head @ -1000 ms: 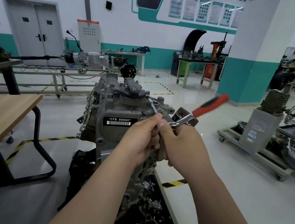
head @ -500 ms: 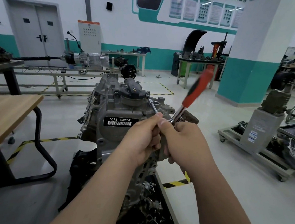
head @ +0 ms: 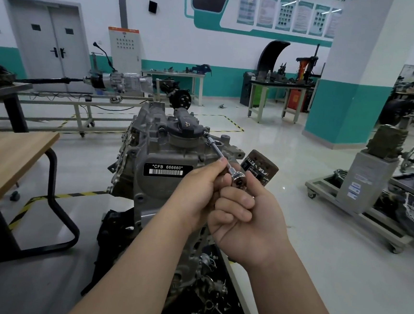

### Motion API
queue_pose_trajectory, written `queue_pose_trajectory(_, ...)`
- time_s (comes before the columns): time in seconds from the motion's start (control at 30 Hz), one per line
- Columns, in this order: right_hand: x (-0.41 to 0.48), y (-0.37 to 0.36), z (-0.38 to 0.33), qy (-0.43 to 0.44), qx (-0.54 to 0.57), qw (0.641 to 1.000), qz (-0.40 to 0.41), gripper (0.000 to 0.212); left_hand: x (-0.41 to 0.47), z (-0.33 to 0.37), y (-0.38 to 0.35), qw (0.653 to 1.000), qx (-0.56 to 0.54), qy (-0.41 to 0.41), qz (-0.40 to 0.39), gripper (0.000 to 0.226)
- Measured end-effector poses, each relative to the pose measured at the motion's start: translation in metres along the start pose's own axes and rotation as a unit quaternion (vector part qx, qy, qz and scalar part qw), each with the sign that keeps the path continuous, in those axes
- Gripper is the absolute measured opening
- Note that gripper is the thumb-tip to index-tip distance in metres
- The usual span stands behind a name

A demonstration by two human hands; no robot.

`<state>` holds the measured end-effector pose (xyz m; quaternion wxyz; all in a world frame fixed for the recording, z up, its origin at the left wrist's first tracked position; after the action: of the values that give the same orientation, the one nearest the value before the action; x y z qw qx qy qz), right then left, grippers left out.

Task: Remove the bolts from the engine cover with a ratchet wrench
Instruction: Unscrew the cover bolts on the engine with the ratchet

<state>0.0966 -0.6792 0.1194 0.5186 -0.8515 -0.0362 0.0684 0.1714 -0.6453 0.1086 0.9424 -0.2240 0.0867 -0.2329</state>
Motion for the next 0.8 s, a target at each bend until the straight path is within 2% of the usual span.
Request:
queue_pose_trajectory(0.13, 0.001, -0.001, 0.001, 0.001, -0.008, 1.0, -0.002, 0.054, 0.001, 0.004, 0.001, 1.0, 0.0, -0.02, -0.001, 0.033)
queue_pose_trajectory(0.2, 0.004, 0.002, 0.0, 0.021, -0.085, 0.996, 0.031, 0.054, 0.0, 0.003, 0.0, 1.0, -0.004, -0.011, -0.003, 0.04)
queue_pose_trajectory(0.27, 0.006, 0.01, -0.008, 0.066, -0.212, 0.97, 0.097, 0.055, 0.0, 0.001, -0.001, 1.0, -0.001, -0.001, -0.011, 0.047)
queue_pose_trajectory(0.33, 0.003, 0.015, -0.022, 0.122, -0.371, 0.906, 0.161, 0.055, 0.002, 0.0, -0.002, 1.0, 0.005, -0.009, -0.014, 0.054)
queue_pose_trajectory(0.43, -0.009, 0.005, -0.046, 0.169, -0.615, 0.744, 0.201, 0.066, 0.006, 0.001, 0.0, 0.999, -0.02, -0.029, -0.012, 0.038)
queue_pose_trajectory(0.5, -0.014, -0.007, -0.059, 0.178, -0.723, 0.634, 0.209, 0.065, 0.007, 0.001, -0.002, 0.999, -0.03, -0.029, -0.024, 0.03)
queue_pose_trajectory(0.57, -0.016, -0.016, -0.067, 0.187, -0.797, 0.527, 0.228, 0.055, 0.008, -0.001, -0.002, 0.999, -0.035, -0.026, -0.025, 0.039)
queue_pose_trajectory(0.6, -0.016, -0.02, -0.068, 0.194, -0.817, 0.486, 0.242, 0.05, 0.009, -0.001, -0.002, 0.999, -0.037, -0.024, -0.019, 0.043)
queue_pose_trajectory(0.63, -0.017, -0.023, -0.069, 0.202, -0.828, 0.457, 0.253, 0.047, 0.008, 0.0, -0.002, 0.999, -0.039, -0.02, -0.013, 0.042)
queue_pose_trajectory(0.7, -0.019, -0.028, -0.068, 0.222, -0.837, 0.423, 0.268, 0.044, 0.006, 0.001, -0.004, 0.999, -0.04, -0.015, 0.0, 0.034)
queue_pose_trajectory(0.8, -0.024, -0.034, -0.068, 0.257, -0.826, 0.416, 0.279, 0.047, 0.004, 0.003, -0.004, 1.0, -0.026, -0.009, 0.011, 0.022)
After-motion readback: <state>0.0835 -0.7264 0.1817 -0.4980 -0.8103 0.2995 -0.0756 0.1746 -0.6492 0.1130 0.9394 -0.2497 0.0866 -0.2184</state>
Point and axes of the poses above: each hand's wrist, its own x-axis towards the middle knuckle, its own y-axis out of the back of the hand, z = x × y, the point moved 6 cm from there along x, towards the middle knuckle, and after that the axes turned 5 degrees about -x, right-handed, at the moved point
